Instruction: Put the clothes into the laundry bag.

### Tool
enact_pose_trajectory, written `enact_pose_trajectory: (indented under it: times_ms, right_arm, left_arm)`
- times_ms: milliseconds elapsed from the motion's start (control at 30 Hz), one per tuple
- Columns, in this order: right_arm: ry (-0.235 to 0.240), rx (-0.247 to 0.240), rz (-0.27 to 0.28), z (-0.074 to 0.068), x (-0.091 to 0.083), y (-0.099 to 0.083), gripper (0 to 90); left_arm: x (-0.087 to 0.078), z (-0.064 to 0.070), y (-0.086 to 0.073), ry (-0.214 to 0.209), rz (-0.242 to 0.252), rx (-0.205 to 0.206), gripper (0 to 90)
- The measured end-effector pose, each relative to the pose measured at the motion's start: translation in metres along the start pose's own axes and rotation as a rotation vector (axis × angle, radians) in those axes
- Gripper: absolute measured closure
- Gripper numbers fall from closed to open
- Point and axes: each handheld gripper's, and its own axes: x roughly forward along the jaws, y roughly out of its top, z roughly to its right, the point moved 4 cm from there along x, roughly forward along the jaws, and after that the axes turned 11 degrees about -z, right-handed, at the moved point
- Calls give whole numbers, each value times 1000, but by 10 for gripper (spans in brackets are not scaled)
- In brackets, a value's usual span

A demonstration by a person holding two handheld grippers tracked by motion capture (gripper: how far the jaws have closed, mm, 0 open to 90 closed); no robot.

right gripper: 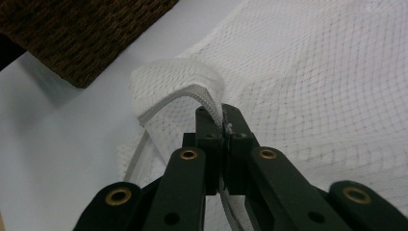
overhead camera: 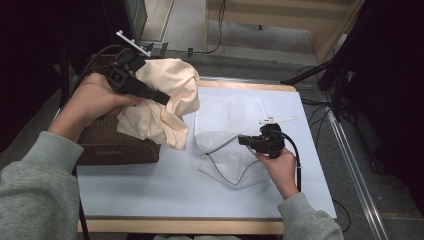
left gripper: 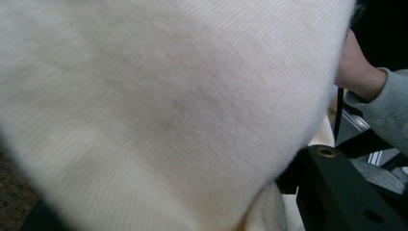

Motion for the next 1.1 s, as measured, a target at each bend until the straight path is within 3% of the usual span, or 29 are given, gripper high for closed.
enact_pose_trajectory:
  times_ms: [367,767,1100]
  right_arm:
    - [5,3,-4,0,0,0,878]
    - [0,1,-5,0,0,0,878]
    - [-2,-6,-6,0,1,0,879]
  left_arm:
    - [21,30,-1,-50,23,82,608]
    - [43,48,-13,-70,0,103,607]
    - [67,57,-30,-86,-6,92,606]
